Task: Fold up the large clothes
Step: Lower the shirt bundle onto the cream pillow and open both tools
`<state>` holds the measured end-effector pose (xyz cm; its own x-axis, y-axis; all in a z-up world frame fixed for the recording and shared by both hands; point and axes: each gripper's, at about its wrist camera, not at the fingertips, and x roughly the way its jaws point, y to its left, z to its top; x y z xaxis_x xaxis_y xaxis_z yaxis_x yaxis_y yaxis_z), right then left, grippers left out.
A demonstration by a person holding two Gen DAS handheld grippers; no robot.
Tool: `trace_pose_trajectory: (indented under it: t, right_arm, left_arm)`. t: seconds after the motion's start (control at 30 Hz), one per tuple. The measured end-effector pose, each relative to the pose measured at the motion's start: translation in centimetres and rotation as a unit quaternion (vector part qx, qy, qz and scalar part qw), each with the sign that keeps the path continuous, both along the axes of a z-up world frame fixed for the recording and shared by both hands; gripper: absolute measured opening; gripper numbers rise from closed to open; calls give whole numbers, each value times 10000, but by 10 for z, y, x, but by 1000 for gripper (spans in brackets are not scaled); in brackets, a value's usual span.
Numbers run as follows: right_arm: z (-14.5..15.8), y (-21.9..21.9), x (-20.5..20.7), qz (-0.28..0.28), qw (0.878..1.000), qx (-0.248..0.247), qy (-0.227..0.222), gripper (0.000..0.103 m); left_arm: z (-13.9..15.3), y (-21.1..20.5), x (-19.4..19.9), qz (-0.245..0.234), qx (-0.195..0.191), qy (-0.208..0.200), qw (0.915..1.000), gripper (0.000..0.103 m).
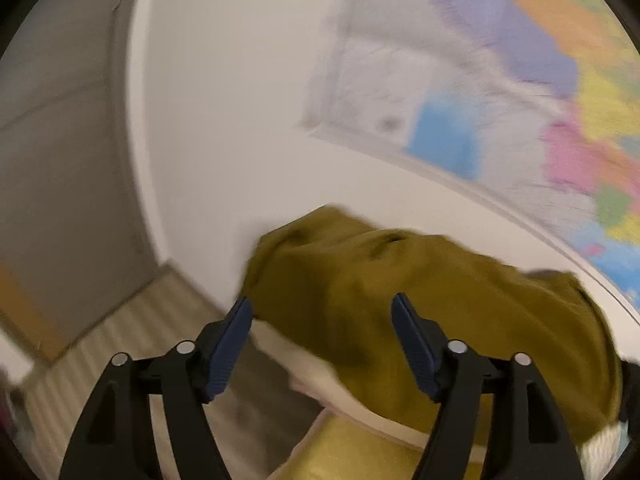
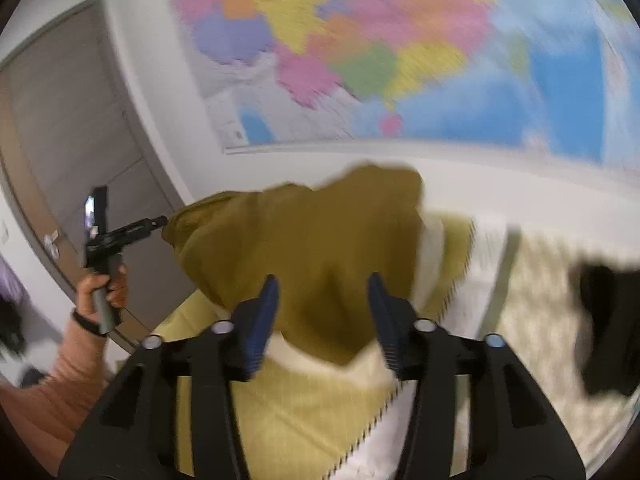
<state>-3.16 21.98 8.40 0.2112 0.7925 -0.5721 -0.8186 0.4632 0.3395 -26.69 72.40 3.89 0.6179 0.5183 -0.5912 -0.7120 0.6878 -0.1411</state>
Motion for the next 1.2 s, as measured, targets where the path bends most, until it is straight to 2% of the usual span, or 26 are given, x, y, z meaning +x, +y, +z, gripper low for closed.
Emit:
trace_pose_trajectory:
  t: [0.07,0.1,0.17,0.23,0.27,0.33,0.4,0.5,0.63,0.73,0.83,0.97,1.1,1.2]
  right_arm:
    - [4,25,1,141,9998,55,-121,54]
    - [4,40,3,237,9996,37,-145,54]
    - [-2,74,10,356,9992,-20,-173,54]
    - [-16,95,19,428,9988,-229,-56,49]
    - [-30,104,25,284,9987,-412,11,49]
    - [-58,112,36,376,9962,-667,404,46]
    - [-84,104,45,322,9943,-686,755,46]
    - [-90,93,48,282,9930,-641,951,45]
    - [-72,82,38,259,9954,-534,756,51]
    - [-55,74,21,343,9980,-329,407,55]
    - [-41,73,-1,591,9981,-154,39,55]
    - [-49,85,-15,799,9960,-366,-161,55]
    - [-78,97,-9,778,9942,-733,97,55]
    - [-82,94,-9,689,9957,-611,113,55]
  left_arm:
    - [9,-24,9,-345,307,15,9989,80]
    - [10,-34,16,-592,370,7,9976,80]
    - [5,-41,33,-881,232,-37,9958,80]
    - [-8,-41,52,-1132,32,46,9936,80]
    - [-19,-39,63,-1085,-60,149,9940,80]
    - [-41,-33,78,-1234,-342,355,9911,80]
    - [-62,-26,86,-1149,-472,472,9911,82]
    - [-69,-31,92,-1100,-307,598,9917,85]
    - [-54,-47,83,-1116,-54,506,9925,82]
    - [-40,-73,75,-1341,176,369,9901,83]
    - [-32,-92,69,-1626,111,138,9865,84]
    - [-33,-109,70,-1799,120,91,9836,85]
    - [-47,-116,81,-1797,104,281,9833,86]
    - [-51,-125,84,-1677,308,398,9846,87]
